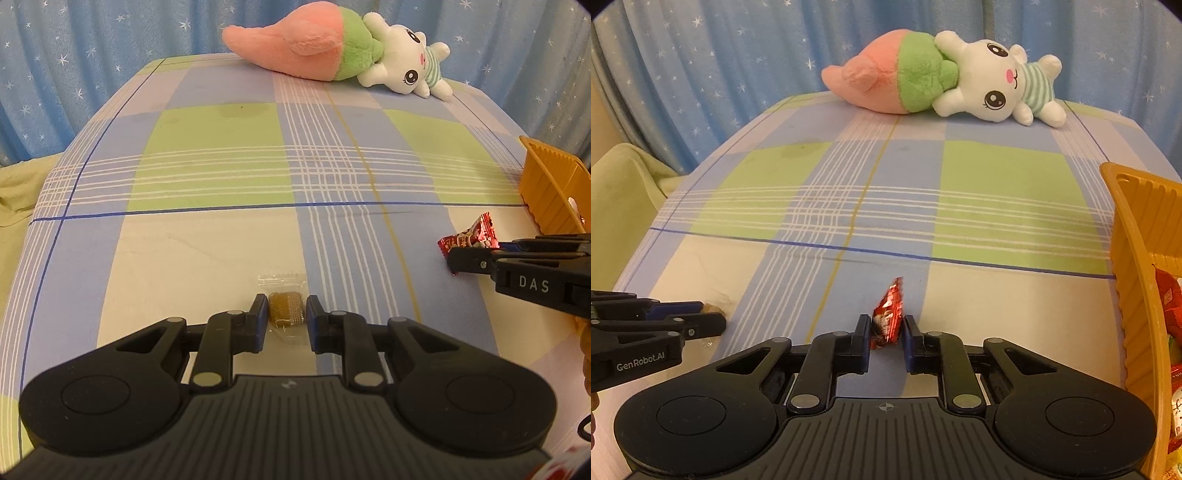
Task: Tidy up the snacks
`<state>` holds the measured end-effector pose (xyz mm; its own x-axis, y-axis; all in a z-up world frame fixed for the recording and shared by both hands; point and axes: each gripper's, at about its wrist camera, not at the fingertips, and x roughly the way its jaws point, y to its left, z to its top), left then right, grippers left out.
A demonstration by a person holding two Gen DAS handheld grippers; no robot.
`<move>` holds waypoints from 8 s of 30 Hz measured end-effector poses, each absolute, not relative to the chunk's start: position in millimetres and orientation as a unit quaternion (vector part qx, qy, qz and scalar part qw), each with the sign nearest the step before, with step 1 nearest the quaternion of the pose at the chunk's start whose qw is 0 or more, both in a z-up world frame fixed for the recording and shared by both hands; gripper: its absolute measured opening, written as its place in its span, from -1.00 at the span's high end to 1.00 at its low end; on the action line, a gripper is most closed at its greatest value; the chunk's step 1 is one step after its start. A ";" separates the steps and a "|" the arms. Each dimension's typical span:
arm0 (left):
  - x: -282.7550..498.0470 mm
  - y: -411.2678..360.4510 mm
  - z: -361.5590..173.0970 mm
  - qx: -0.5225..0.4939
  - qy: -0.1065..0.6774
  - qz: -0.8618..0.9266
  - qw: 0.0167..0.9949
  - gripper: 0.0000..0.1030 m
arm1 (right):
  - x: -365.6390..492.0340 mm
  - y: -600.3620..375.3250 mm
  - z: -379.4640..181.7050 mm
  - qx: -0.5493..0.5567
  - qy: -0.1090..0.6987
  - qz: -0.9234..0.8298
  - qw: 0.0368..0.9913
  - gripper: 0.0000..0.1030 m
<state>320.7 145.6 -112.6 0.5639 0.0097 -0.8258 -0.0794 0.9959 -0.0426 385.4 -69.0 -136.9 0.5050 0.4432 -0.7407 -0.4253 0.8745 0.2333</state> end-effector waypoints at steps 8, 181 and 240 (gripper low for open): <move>308.7 140.1 -103.4 -0.035 0.458 0.020 0.888 0.63 | 373.1 -73.8 -124.9 0.021 0.418 0.258 0.871 0.66; 104.3 -26.5 -2.2 -0.013 0.469 0.000 0.883 -0.60 | 143.8 -264.0 -57.4 0.119 0.442 0.205 0.865 -0.76; 60.5 36.8 -4.4 -0.024 0.464 -0.006 0.885 -0.60 | 100.9 -191.7 -61.8 0.099 0.454 0.205 0.861 -0.76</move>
<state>60.5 36.8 -4.4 0.5689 -0.0327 -0.8218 -0.0116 0.9988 -0.0477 100.9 -191.7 -61.8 0.5038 0.4424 -0.7420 -0.2632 0.8967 0.3559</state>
